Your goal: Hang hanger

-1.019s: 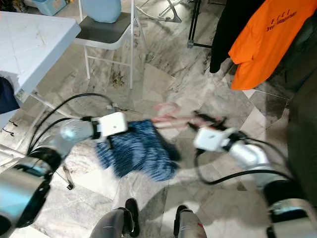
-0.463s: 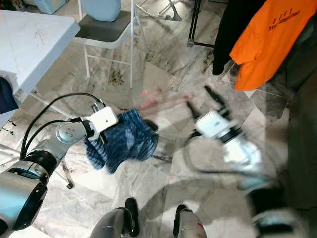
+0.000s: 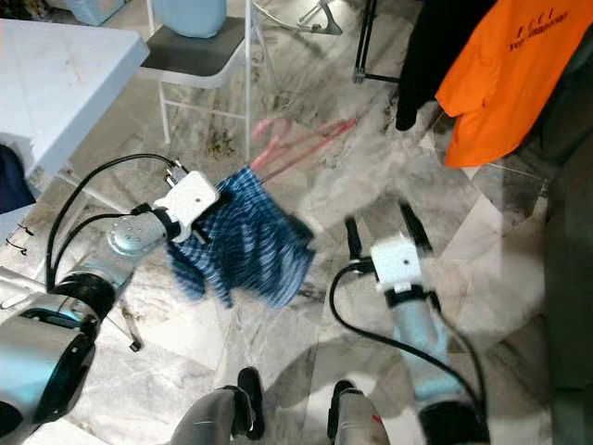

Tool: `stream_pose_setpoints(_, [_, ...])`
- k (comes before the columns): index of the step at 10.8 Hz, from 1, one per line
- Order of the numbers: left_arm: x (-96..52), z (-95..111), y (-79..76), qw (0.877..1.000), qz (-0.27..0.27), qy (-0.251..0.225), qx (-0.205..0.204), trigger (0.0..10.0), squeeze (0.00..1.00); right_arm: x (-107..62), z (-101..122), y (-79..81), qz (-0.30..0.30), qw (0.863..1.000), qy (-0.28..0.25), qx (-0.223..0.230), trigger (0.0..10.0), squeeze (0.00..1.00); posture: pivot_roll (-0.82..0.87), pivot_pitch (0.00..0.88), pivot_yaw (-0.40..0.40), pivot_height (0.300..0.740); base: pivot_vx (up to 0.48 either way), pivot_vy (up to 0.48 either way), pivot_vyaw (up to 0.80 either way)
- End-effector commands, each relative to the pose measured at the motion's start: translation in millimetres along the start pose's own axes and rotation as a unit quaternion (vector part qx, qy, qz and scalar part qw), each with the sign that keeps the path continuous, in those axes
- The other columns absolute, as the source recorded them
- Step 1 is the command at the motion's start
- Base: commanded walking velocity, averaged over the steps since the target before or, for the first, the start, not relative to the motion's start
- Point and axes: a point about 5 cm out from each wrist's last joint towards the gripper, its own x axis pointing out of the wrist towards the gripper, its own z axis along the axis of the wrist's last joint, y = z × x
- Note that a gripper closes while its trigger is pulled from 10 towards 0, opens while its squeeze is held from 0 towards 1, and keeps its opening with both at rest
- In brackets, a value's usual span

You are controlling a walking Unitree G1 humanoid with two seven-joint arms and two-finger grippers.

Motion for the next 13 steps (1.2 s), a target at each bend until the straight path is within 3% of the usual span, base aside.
stream_pose_setpoints(1, [0.2, 9.1, -2.1, 0.999, -0.016, -0.046, -0.016, 0.0, 0.0, -10.6, -22.3, 8.8, 0.003, 0.997, 0.076, 0.031, 10.0, 0.62, -0.09, 0.287, 0.145, 0.74, 0.0, 0.0, 0.0])
stream_pose_setpoints(3, [2.7, 26.1, -15.3, 0.989, -0.096, -0.109, 0.001, 0.0, 0.0, -12.2, -32.8, 5.2, -0.01, 0.991, 0.12, 0.061, 10.0, 0.6, -0.09, 0.298, 0.143, 0.74, 0.0, 0.0, 0.0])
stream_pose_setpoints(4, [0.9, 35.0, -19.7, 0.979, -0.142, -0.14, 0.031, 0.0, 0.0, -10.5, -36.2, -2.4, -0.015, 0.989, 0.135, 0.066, 10.0, 0.42, -0.08, 0.303, 0.143, 0.74, 0.0, 0.0, 0.0])
stream_pose_setpoints(5, [-1.1, 41.9, -19.5, 0.973, -0.153, -0.164, 0.055, 0.0, 0.0, -9.5, -37.0, -7.8, -0.018, 0.988, 0.14, 0.065, 10.0, 0.35, -0.08, 0.307, 0.145, 0.74, 0.0, 0.0, 0.0])
stream_pose_setpoints(6, [-3.1, 50.9, -16.6, 0.966, -0.149, -0.195, 0.075, 0.0, 0.0, -9.1, -35.0, -17.1, -0.022, 0.989, 0.136, 0.056, 10.0, 0.35, -0.09, 0.308, 0.145, 0.74, 0.0, 0.0, 0.0])
stream_pose_setpoints(8, [-7.3, 50.1, -18.1, 0.958, -0.176, -0.198, 0.109, 0.0, 0.0, -12.0, -34.7, -26.2, -0.045, 0.987, 0.137, 0.07, 10.0, 0.33, -0.09, 0.314, 0.16, 0.74, 0.0, 0.0, 0.0])
stream_pose_setpoints(11, [-7.7, 73.0, -20.2, 0.936, -0.196, -0.259, 0.137, 0.0, 0.0, -20.0, -40.9, -17.0, -0.039, 0.984, 0.156, 0.079, 10.0, 0.32, -0.09, 0.324, 0.179, 0.74, 0.0, 0.0, 0.0])
stream_pose_setpoints(13, [-5.5, 92.4, -16.8, 0.925, -0.186, -0.297, 0.143, 0.0, 0.0, -18.6, -42.6, -2.4, -0.029, 0.981, 0.164, 0.098, 10.0, 0.25, -0.08, 0.322, 0.187, 0.74, 0.0, 0.0, 0.0])
